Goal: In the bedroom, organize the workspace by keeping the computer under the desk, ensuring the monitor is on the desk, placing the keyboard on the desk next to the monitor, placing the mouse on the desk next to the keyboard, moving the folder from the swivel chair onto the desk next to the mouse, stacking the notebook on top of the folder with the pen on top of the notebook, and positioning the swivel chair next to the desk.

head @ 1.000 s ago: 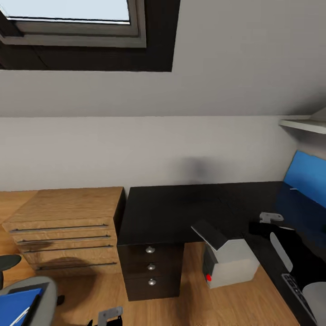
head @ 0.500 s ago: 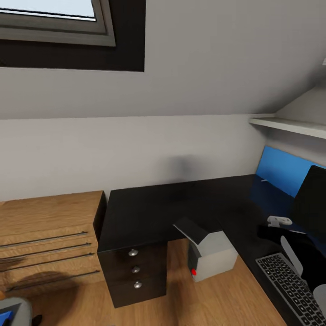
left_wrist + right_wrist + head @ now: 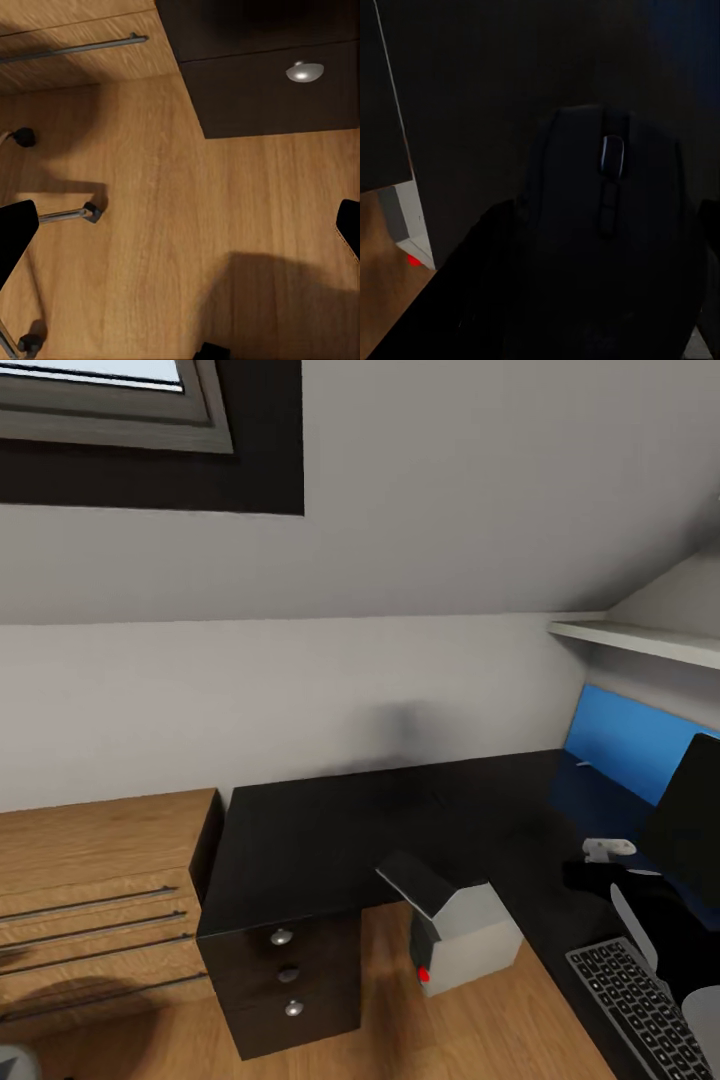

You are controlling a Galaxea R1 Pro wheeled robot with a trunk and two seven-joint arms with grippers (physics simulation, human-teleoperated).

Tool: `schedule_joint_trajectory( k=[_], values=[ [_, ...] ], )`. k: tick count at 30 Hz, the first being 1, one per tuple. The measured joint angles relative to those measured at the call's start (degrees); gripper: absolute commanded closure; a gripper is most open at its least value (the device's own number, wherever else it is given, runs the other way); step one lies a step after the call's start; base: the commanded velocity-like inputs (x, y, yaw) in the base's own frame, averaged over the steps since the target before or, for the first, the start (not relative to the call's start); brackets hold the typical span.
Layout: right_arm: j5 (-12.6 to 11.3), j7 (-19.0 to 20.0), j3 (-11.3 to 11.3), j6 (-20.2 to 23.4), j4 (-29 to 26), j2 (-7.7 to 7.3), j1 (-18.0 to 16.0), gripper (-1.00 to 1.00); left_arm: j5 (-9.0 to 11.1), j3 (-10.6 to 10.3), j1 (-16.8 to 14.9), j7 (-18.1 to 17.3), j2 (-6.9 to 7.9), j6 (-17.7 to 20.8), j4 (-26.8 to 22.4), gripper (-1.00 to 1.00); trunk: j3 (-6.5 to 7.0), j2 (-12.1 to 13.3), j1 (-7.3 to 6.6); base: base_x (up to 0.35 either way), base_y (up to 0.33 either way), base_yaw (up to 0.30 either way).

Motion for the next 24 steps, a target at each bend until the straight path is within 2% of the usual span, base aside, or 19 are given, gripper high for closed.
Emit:
schedule_joint_trajectory(
  k=[3,7,11,18,24],
  values=[
    [0.6,0.0,0.2,-2.0,1.3,0.05,0.0,1.0,0.0,-0.1,0.0,-0.1,-0.03,0.0,0.2,-1.0,0.0,0.0,0.0,0.297,-0.132,0.0],
    [2.2,-0.1,0.3,-7.3,9.1,0.08,-0.2,1.0,-0.1,-0.2,0.0,-0.1,-0.09,0.0,0.2,-1.0,0.0,0.0,0.02,0.156,-0.104,0.0],
    [3.9,-0.3,0.3,-11.5,14.5,0.13,-0.5,1.0,-0.1,-0.2,0.0,-0.1,-0.1,0.0,0.2,-1.0,0.0,0.0,0.03,0.038,-0.029,0.0],
    [4.7,0.0,0.4,-20.0,21.5,0.03,-1.2,1.0,-0.1,-0.2,0.0,-0.1,-0.18,0.0,0.2,-1.0,0.0,0.0,0.03,0.005,-0.004,0.0],
    [4.8,3.9,0.4,-23.3,25.1,-0.07,-2.7,1.0,-0.1,-0.2,0.0,-0.2,-0.21,0.0,0.2,-1.0,0.0,0.0,0.03,0.0,0.0,0.0]
  ],
)
